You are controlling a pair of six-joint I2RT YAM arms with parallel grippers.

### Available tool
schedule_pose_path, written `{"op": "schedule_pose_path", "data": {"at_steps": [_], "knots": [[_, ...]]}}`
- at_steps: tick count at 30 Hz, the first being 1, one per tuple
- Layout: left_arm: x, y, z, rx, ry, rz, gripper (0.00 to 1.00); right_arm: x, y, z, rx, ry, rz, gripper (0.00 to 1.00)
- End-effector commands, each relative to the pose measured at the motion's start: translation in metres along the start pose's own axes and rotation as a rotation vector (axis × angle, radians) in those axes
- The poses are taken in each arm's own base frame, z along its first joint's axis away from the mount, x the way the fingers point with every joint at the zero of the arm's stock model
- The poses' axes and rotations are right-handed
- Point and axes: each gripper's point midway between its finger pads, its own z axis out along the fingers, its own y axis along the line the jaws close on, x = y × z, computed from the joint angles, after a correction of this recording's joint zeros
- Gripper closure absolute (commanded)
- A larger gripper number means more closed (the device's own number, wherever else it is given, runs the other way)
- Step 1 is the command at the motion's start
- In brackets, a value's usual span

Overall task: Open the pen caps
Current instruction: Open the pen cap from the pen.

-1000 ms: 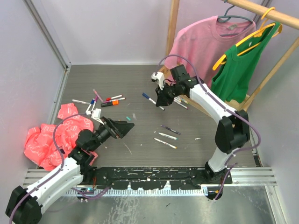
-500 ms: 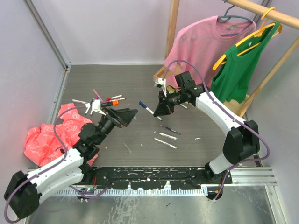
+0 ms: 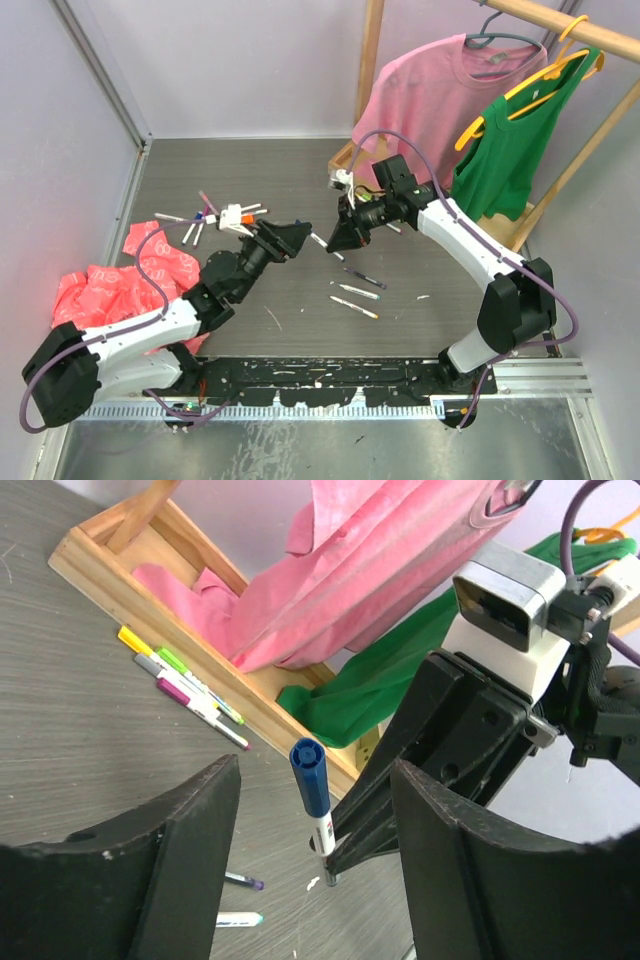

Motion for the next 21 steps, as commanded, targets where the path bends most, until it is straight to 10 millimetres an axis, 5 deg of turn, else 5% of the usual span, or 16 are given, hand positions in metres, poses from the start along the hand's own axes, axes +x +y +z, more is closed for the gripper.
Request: {"op": "schedule_pose_path", "data": {"at_steps": [1, 7, 13, 15, 21], "knots": [[-0.024, -0.022, 0.011, 0.034, -0.1, -0.036, 0.41, -0.013, 0.008, -0.001, -0.004, -0.027, -0.059, 0.99], [-0.015, -0.019, 0.017, 0.02, -0.077, -0.055, 0.6, -0.011, 0.006, 0.002, 0.002, -0.018, -0.061, 0.99], [-0.01, -0.02, 0.018, 0.02, -0.054, -0.057, 0.95, -0.008, 0.005, 0.004, 0.007, -0.009, -0.062, 0.99], [-0.01, -0.02, 0.018, 0.023, -0.05, -0.054, 1.0, -0.008, 0.003, 0.004, 0.013, -0.01, -0.059, 0.98], [-0.003, -0.024, 0.016, 0.065, -0.028, -0.044, 1.0, -0.009, 0.004, 0.007, 0.001, -0.036, -0.027, 0.6]]}}
